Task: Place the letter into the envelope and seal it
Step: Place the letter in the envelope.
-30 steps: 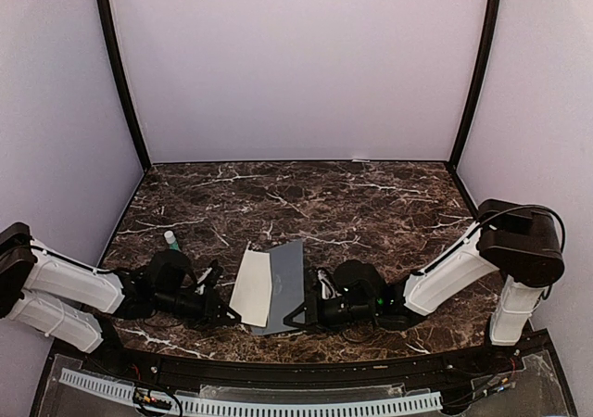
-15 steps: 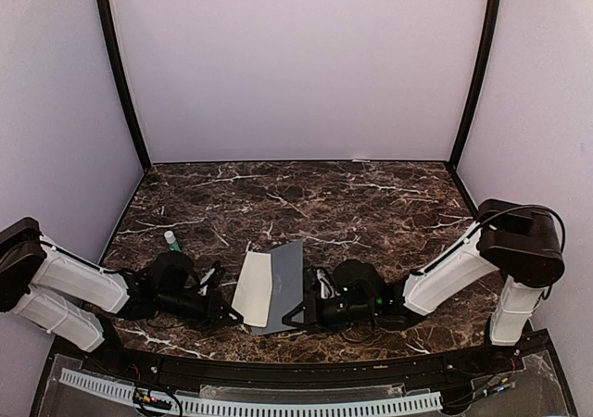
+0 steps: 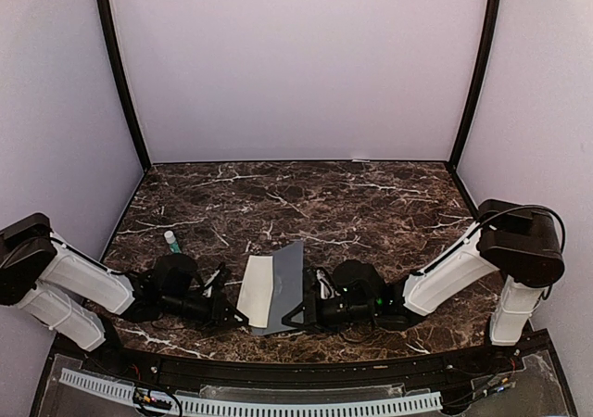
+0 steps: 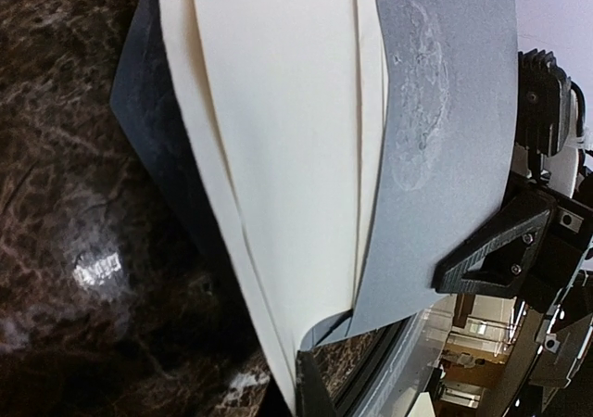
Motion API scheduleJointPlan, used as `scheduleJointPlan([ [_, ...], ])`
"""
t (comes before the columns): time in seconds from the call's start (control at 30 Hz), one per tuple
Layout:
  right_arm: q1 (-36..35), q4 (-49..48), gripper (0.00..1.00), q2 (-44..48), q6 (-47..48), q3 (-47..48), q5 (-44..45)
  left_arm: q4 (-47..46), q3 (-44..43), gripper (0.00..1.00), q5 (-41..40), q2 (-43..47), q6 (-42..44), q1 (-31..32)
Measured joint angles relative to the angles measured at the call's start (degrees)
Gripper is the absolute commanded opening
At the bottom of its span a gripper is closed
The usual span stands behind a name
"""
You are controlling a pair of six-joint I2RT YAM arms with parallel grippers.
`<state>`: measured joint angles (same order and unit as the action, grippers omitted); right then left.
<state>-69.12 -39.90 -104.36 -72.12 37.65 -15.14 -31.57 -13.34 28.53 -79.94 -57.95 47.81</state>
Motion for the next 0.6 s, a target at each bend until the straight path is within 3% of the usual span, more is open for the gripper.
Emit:
scheduleJointPlan([
  [0.3, -0.11, -0.52, 0.00, -0.46, -0.44, -0.02, -0.02, -3.52, -0.55, 0.00, 0.74, -3.32, -1.42, 1.22],
  [0.6, -0.09, -0.26, 0.16, -0.44, -0.37, -0.50, 0.46, -3.96, -0.79, 0.00, 0.74, -4.04, -1.51, 1.29],
])
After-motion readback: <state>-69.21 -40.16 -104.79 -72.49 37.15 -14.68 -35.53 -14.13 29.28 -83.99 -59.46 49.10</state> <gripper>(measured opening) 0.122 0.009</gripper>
